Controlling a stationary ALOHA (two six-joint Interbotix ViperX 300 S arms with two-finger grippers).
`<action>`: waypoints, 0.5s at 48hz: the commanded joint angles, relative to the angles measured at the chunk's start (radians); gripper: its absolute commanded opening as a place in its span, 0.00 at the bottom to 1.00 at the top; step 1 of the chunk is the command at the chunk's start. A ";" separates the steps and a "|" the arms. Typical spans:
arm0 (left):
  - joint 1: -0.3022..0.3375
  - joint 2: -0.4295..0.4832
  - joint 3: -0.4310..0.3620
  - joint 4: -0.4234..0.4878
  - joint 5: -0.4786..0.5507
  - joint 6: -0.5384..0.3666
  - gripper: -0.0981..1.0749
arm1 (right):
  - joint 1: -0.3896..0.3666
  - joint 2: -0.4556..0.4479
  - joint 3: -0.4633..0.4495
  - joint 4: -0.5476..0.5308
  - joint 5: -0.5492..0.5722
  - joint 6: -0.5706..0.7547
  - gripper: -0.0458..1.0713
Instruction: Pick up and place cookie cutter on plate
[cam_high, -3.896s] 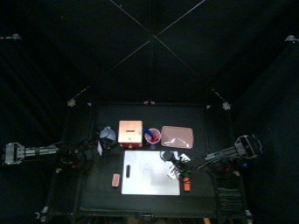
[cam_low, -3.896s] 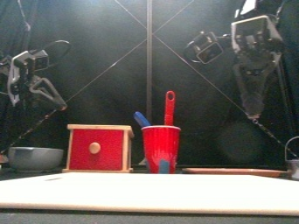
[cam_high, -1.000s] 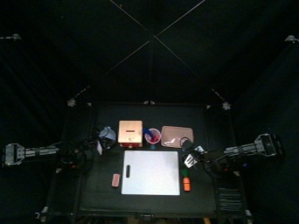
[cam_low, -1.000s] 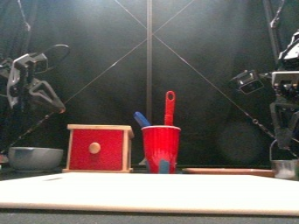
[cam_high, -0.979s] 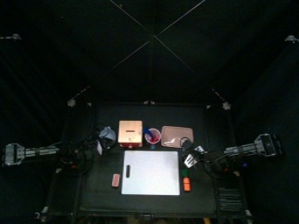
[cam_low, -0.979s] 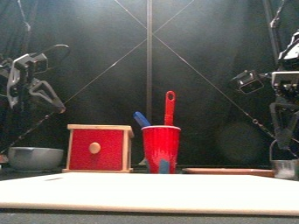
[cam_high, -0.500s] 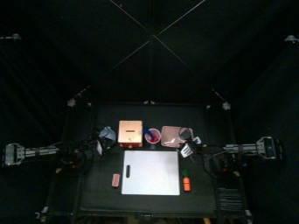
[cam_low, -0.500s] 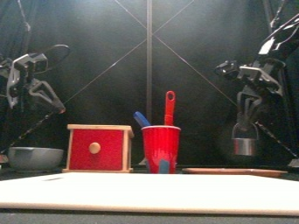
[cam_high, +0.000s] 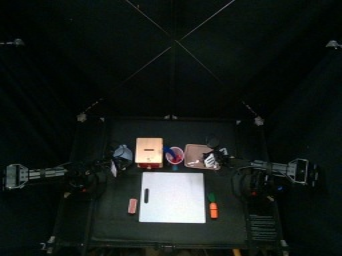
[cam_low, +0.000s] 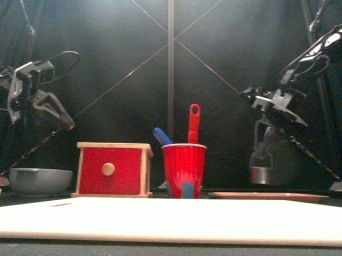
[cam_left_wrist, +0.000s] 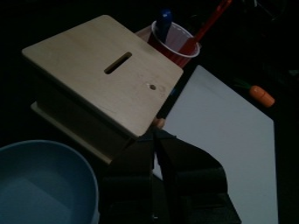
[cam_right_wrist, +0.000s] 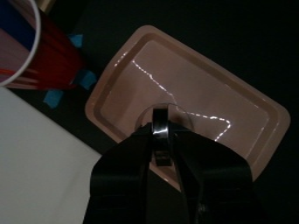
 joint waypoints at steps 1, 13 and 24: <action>0.000 0.003 -0.011 0.002 -0.005 0.002 0.45 | -0.014 0.029 -0.021 -0.006 -0.015 -0.003 0.62; 0.000 0.003 -0.011 0.000 -0.003 -0.003 0.45 | -0.015 0.100 -0.048 -0.032 -0.014 -0.002 0.81; 0.002 0.003 -0.011 0.000 -0.005 -0.003 0.45 | 0.002 -0.023 -0.048 -0.025 0.006 0.006 0.84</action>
